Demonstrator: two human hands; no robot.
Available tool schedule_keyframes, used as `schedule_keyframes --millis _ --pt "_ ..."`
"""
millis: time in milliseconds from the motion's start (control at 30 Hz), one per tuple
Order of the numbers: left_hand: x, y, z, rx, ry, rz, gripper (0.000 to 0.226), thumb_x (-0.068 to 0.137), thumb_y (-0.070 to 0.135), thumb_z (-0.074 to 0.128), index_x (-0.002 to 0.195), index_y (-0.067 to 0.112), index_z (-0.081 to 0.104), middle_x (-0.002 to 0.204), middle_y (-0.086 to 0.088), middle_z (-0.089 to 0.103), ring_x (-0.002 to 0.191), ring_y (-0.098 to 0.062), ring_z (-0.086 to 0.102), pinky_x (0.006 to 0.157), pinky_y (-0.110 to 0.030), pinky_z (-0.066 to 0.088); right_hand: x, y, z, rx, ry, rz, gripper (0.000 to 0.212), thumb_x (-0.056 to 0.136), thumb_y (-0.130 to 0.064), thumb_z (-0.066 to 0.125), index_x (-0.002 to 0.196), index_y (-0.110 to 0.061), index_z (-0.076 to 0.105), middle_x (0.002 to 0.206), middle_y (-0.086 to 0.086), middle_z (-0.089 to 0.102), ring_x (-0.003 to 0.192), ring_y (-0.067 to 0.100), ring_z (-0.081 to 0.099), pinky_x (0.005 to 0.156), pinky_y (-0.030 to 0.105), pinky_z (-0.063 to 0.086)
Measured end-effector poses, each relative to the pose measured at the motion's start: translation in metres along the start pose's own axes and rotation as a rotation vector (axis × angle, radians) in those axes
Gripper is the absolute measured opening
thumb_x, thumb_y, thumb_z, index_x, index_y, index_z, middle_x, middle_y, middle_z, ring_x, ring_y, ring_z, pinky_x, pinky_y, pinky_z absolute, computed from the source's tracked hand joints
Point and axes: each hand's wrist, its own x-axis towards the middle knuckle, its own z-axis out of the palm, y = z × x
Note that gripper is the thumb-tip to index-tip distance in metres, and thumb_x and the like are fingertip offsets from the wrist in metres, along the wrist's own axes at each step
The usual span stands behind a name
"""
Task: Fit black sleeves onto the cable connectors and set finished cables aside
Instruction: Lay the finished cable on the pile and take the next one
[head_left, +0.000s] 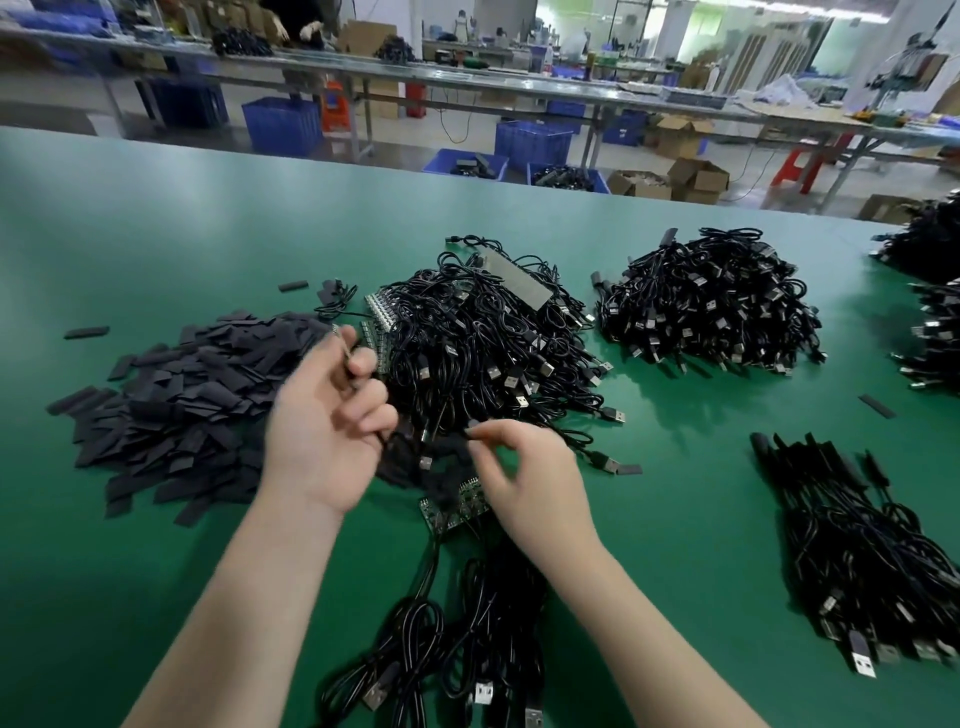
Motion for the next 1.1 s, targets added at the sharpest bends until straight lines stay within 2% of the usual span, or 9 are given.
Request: schedule_keyframes --millis 67,133,267,467,633,767,833,933,1100 --pt "0.002 0.02 -0.008 -0.088 -0.1 -0.033 0.012 0.089 0.026 0.048 0.087 0.026 0.06 0.062 0.013 0.047 0.035 -0.002 0.028 0.033 -0.012 0.023 0.013 -0.013 0.014 -0.259 -0.037 -0.164 0.021 0.091 -0.028 0.064 0.111 -0.029 0.073 0.106 -0.01 0.073 0.101 0.019 0.06 0.084 0.033 0.047" --pt "0.002 0.034 -0.016 -0.149 -0.151 -0.012 0.013 0.089 0.027 0.048 0.088 0.028 0.061 0.062 0.013 0.046 0.035 -0.004 0.023 0.031 -0.016 0.024 0.028 -0.028 0.031 -0.333 -0.177 -0.274 0.033 0.092 -0.027 0.062 0.125 -0.03 0.066 0.121 -0.005 0.068 0.112 0.026 0.055 0.09 0.037 0.045" --pt "0.003 0.044 -0.023 -0.106 -0.025 0.121 0.011 0.084 0.029 0.051 0.085 0.031 0.061 0.061 0.013 0.042 0.034 -0.007 0.024 0.033 -0.016 0.019 0.041 -0.046 0.075 -0.542 -0.406 -0.56 0.041 0.097 -0.02 0.054 0.137 -0.027 0.053 0.145 0.001 0.05 0.125 0.029 0.044 0.094 0.04 0.04" --pt "0.007 0.041 -0.018 0.026 0.231 0.351 0.018 0.097 0.022 0.044 0.088 0.028 0.058 0.061 0.011 0.043 0.037 -0.005 0.02 0.036 -0.017 0.015 0.047 -0.061 0.094 -0.68 -0.385 -0.629 0.02 0.097 -0.011 0.047 0.103 -0.015 0.065 0.104 0.004 0.063 0.098 0.029 0.06 0.072 0.033 0.029" --pt "0.006 0.033 -0.015 0.339 0.495 0.738 0.012 0.094 0.018 0.046 0.091 0.024 0.056 0.064 0.007 0.05 0.043 -0.009 0.025 0.04 -0.021 0.02 0.05 -0.06 0.093 -0.724 -0.406 -0.619 0.021 0.095 -0.01 0.051 0.109 -0.019 0.063 0.103 0.001 0.063 0.096 0.028 0.063 0.067 0.033 0.032" --pt "0.002 0.018 -0.013 0.635 0.363 1.043 0.011 0.095 0.02 0.045 0.098 0.028 0.051 0.073 0.005 0.052 0.06 -0.012 0.044 0.059 -0.032 0.035 0.048 -0.061 0.093 -0.672 -0.392 -0.64 0.029 0.098 -0.02 0.048 0.124 -0.026 0.059 0.108 0.002 0.062 0.094 0.028 0.06 0.069 0.033 0.03" --pt "0.002 0.009 -0.013 0.769 0.281 1.129 0.013 0.098 0.017 0.044 0.101 0.027 0.051 0.075 0.015 0.056 0.066 -0.006 0.051 0.065 -0.026 0.04 0.043 -0.065 0.094 -0.633 -0.394 -0.59 0.028 0.096 -0.029 0.048 0.12 -0.023 0.063 0.109 0.006 0.061 0.095 0.031 0.057 0.071 0.035 0.028" --pt "0.004 -0.001 -0.016 0.864 0.249 1.176 0.012 0.098 0.016 0.044 0.107 0.016 0.052 0.077 0.022 0.059 0.069 0.001 0.054 0.07 -0.015 0.042 0.04 -0.071 0.098 -0.643 -0.364 -0.521 0.023 0.097 -0.026 0.048 0.109 -0.015 0.064 0.108 0.006 0.062 0.101 0.033 0.055 0.075 0.036 0.029" --pt "0.005 -0.004 -0.02 0.877 0.245 1.193 0.017 0.098 0.015 0.044 0.113 0.013 0.053 0.079 0.013 0.055 0.069 0.001 0.054 0.07 -0.014 0.042 0.035 -0.069 0.096 -0.645 -0.324 -0.527 0.01 0.09 -0.012 0.056 0.095 -0.015 0.065 0.096 0.002 0.065 0.092 0.029 0.058 0.072 0.034 0.029"
